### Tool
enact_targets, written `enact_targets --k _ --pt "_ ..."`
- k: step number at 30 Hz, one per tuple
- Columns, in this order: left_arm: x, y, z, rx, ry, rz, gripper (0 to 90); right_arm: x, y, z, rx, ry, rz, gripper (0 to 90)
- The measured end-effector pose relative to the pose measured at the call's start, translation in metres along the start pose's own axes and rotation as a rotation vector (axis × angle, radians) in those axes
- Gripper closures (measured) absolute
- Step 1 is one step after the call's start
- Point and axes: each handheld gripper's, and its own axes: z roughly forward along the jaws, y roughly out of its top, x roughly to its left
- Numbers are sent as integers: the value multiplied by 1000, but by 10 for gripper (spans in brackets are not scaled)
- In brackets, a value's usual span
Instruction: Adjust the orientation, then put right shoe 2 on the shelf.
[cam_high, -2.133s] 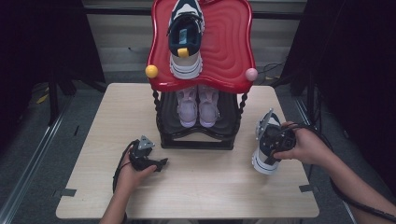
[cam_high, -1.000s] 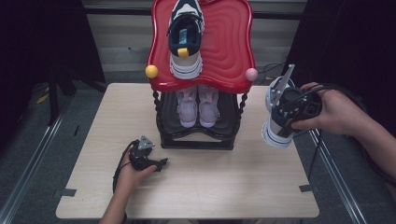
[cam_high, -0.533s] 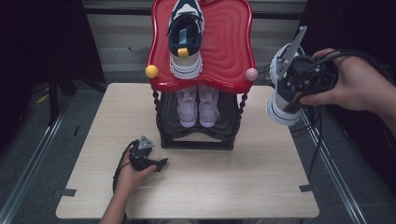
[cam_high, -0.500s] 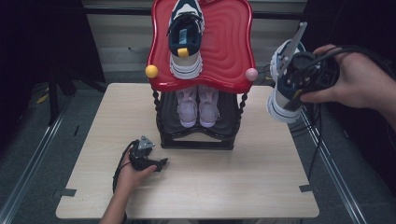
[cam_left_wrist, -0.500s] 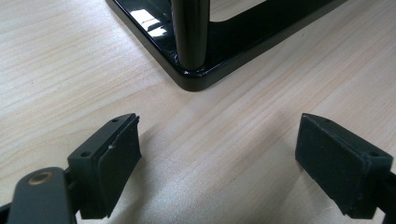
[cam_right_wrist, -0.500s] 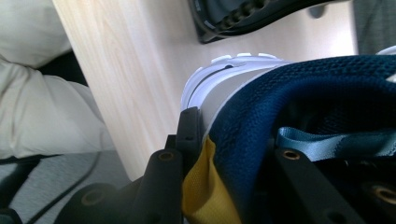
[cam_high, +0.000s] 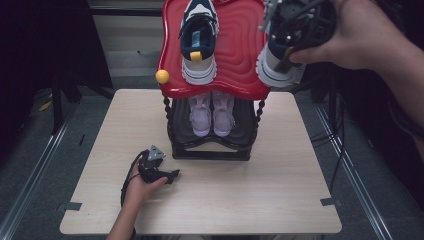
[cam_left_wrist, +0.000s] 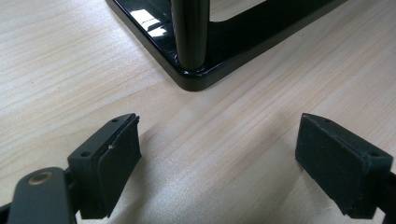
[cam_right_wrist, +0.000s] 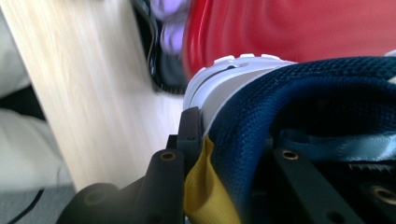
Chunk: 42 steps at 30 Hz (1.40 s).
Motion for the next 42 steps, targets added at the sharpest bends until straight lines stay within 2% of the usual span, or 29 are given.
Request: enact_targets --k 4,5,8,13,15,17,19,21,25,38,42 --pt "0 0 0 0 0 1 136 -5 21 15 7 -34 -39 737" --pt "-1 0 0 -3 -3 -12 136 -6 27 20 12 -46 -48 740" --pt "0 0 0 -4 0 -4 136 -10 38 32 6 -40 -71 740" --pt "0 0 0 -5 0 -4 135 -14 53 51 48 -43 -120 739" --pt "-1 0 0 -4 -4 -8 135 -17 58 57 44 -35 -117 739" --pt "-1 0 0 -4 -4 -8 134 -19 62 61 52 -50 -135 739" --pt "0 0 0 3 -6 3 134 -22 64 64 57 -45 -139 738" --pt "0 0 0 2 -8 0 134 -24 66 67 60 -35 -122 737" --pt "0 0 0 2 -9 1 133 -25 67 73 66 -31 -129 735" --pt "0 0 0 3 -7 5 133 -26 71 77 42 -17 -142 729" --pt "0 0 0 4 -7 5 133 -26 73 78 56 -9 -156 726"
